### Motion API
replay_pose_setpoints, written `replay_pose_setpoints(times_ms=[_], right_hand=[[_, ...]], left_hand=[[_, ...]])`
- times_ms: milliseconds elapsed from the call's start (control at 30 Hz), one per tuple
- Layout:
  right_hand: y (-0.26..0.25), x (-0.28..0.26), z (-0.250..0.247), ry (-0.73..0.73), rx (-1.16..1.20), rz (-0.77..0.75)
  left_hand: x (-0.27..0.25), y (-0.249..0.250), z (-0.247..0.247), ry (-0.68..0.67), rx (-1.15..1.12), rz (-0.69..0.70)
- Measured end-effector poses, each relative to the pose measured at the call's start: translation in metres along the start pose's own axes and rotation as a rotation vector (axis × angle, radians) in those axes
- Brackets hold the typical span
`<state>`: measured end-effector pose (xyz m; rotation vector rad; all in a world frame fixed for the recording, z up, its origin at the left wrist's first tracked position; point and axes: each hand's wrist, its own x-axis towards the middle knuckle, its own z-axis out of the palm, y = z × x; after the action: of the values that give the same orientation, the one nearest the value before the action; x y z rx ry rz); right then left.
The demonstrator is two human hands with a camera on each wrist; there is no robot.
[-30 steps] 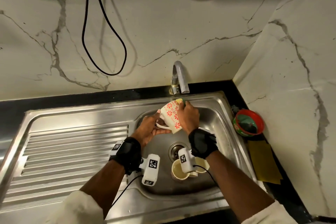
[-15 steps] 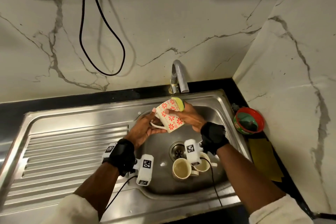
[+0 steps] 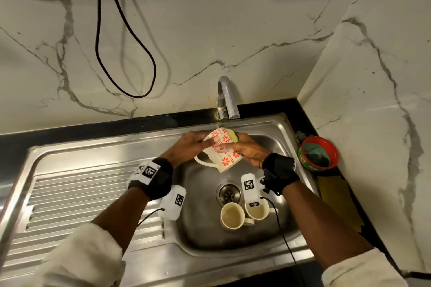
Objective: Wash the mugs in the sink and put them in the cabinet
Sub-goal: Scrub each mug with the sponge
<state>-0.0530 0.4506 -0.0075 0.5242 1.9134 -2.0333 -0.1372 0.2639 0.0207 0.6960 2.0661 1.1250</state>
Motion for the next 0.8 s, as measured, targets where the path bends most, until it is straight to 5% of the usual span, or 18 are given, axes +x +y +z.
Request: replay_pose_setpoints(times_ms=[100, 200, 333, 433, 500, 567, 700, 800], right_hand=[[-0.006, -0.005, -0.001, 0.016, -0.074, -0.049], [-0.004, -0.005, 0.015, 0.161, -0.181, -0.152], [0.018, -0.006, 0.037, 0.383, -0.833, -0.547], [0.01, 0.002, 0.031, 0.409, -0.651, -0.318], [-0.002, 0.007, 0.017, 0.246, -0.298, -0.013], [-0.005, 0.007, 0.004, 0.058, -0.054, 0.115], [-0.018, 0.009, 0.006, 0.13, -0.139, 0.06], [-0.015, 0.013, 0.027, 0.374, -0.612, -0.273]], left_hand=[[0.003, 0.004, -0.004, -0.149, -0.132, -0.027], [0.002, 0.002, 0.004, -0.067, -0.246, -0.016], [0.001, -0.011, 0.016, 0.092, -0.425, -0.044], [-0.004, -0.02, 0.018, 0.089, -0.341, -0.009], [-0.011, -0.019, 0.018, 0.011, -0.327, 0.014], [-0.017, -0.012, 0.016, -0.073, -0.327, 0.058], [-0.015, -0.001, 0.013, -0.068, -0.403, 0.058], [-0.009, -0.002, 0.013, 0.102, -0.451, 0.007]])
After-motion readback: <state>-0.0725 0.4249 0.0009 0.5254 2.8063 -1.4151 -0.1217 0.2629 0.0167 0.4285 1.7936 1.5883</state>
